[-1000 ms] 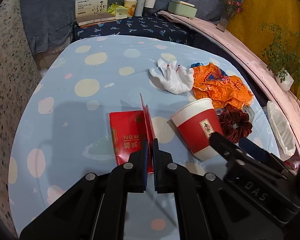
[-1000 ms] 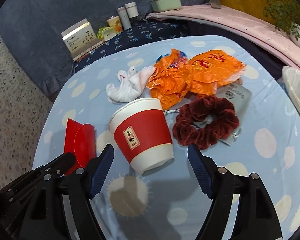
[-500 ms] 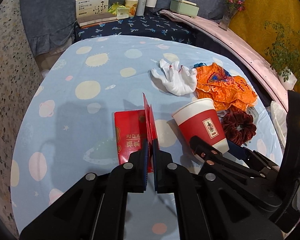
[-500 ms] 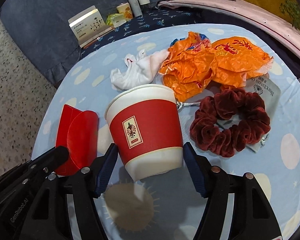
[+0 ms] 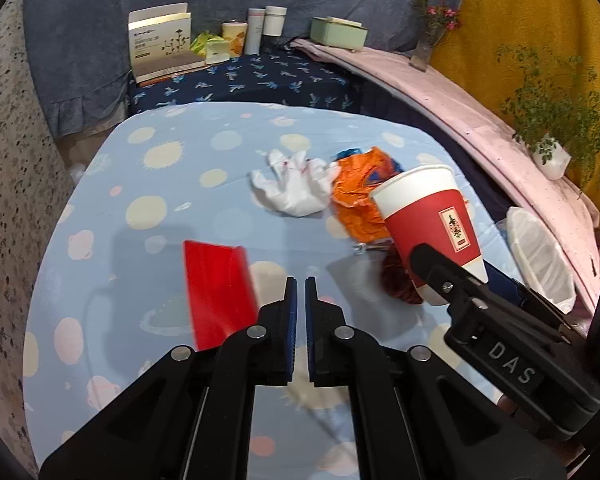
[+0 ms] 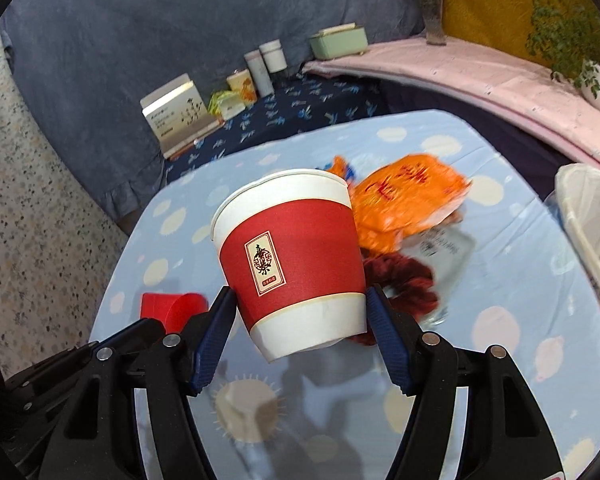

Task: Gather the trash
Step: 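Carry the red envelope and red cup toward the trash bin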

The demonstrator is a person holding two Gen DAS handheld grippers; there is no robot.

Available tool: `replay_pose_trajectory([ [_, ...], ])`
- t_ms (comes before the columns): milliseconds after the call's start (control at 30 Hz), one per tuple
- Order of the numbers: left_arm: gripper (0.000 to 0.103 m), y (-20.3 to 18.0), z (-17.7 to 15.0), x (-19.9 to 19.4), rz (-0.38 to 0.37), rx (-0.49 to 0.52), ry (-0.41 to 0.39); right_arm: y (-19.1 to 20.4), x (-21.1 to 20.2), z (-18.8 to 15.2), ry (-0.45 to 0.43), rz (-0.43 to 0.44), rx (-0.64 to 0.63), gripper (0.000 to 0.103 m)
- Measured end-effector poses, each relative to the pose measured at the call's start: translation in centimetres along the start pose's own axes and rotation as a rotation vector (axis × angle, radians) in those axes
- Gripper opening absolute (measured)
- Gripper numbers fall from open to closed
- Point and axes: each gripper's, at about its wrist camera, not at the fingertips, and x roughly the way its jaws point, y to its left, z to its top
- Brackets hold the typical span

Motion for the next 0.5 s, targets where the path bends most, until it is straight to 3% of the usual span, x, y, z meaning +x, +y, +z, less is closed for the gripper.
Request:
replay_pose_trajectory([
  [500, 0.004, -9.0, 1.1, -1.7, -0.167, 0.075, -0.049, -11.3, -7.9, 1.3, -0.125, -0.118, 0.150, 0.064],
])
